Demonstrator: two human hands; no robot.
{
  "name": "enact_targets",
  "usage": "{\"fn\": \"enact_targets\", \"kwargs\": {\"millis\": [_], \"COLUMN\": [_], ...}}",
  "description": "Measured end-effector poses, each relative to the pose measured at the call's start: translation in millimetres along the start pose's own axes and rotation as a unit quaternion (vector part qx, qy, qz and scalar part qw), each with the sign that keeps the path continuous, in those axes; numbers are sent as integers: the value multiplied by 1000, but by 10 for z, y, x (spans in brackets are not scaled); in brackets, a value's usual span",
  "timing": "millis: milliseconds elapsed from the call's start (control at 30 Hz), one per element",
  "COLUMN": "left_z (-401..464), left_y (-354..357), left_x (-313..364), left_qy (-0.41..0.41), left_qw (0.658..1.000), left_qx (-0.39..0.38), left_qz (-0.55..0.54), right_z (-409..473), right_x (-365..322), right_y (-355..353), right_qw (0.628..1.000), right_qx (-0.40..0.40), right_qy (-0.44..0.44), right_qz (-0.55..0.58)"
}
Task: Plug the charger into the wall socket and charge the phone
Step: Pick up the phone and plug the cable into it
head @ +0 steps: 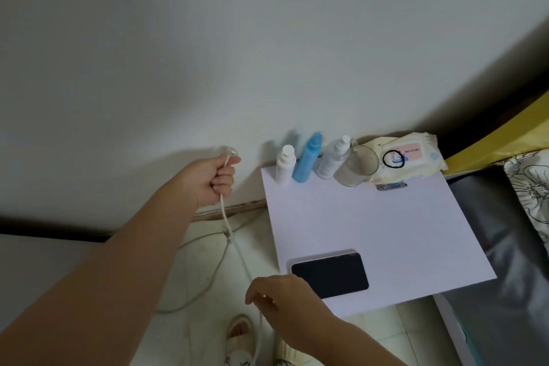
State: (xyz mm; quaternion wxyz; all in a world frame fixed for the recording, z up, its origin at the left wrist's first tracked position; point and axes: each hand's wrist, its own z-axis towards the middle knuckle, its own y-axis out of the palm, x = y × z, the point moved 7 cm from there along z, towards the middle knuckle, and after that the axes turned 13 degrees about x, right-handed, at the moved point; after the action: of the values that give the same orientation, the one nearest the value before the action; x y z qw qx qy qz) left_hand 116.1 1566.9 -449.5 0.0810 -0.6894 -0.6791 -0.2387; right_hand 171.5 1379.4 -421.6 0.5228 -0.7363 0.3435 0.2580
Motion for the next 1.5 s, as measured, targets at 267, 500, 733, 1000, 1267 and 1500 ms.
{"fn": "enact_targets", "kwargs": {"millis": [267,500,733,1000,1267,1500], "left_z": [-52,-52,-197,-531,-1060,-1378], "left_y": [-367,-442,-352,-202,1,81], "left_x": [-301,-646,-724,-704,-409,-171], "left_qy": [45,54,132,149,189,268], "left_qw": [985,960,955,959,943,924], "left_qx": [49,52,64,-1,-23,25], "left_qz": [162,270,258,240,272,273], "right_z": [194,198,269,139,79,52], "right_x": [1006,1697,1714,1404,706,228], "right_y": [-198,73,23,-435,-1230,-1515], "right_qw": [978,904,895,959,897,735], "right_qx": [78,-57,-66,43,267,299], "right_qy": [72,83,81,152,249,242], "right_qz": [-178,-416,-433,-234,251,558]}}
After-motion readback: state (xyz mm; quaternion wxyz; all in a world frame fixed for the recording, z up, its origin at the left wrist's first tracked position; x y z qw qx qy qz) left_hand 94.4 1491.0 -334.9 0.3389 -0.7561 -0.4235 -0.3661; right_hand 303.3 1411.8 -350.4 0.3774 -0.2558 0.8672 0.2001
